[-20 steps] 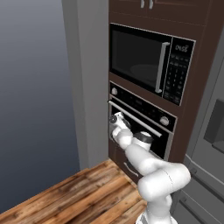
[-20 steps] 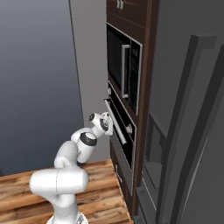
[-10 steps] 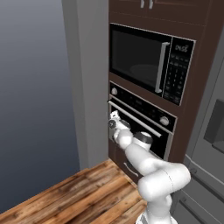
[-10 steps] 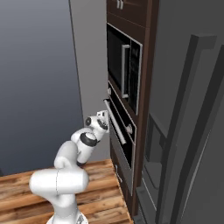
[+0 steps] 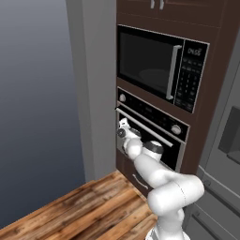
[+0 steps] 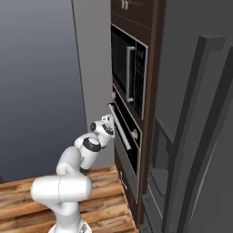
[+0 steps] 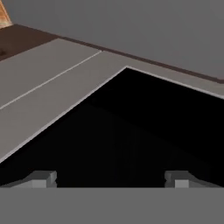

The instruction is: Place the fish on the top rack of the oven, and slide the tray back inside. Close the oven door.

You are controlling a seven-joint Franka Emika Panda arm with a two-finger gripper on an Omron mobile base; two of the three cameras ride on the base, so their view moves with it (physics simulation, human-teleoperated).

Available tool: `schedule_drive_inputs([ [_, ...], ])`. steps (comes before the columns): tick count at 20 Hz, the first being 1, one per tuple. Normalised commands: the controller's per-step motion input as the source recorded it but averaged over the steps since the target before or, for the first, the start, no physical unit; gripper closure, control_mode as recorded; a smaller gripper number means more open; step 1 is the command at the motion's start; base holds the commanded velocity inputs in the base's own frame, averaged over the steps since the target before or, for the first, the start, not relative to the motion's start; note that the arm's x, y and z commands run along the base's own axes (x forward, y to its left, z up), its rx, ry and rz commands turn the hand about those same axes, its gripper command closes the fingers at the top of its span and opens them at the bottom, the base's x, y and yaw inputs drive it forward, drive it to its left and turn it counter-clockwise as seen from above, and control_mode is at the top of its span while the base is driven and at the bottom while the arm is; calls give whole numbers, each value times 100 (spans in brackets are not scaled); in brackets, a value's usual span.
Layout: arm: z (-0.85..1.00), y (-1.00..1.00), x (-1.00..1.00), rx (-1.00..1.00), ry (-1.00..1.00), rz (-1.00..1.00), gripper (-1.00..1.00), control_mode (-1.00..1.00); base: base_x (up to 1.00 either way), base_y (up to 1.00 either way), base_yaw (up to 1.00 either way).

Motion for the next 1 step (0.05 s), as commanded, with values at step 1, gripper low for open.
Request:
schedule_drive_inputs([
  [1,0,-100,21,5,13,-24,-100,-100,0,0,0],
])
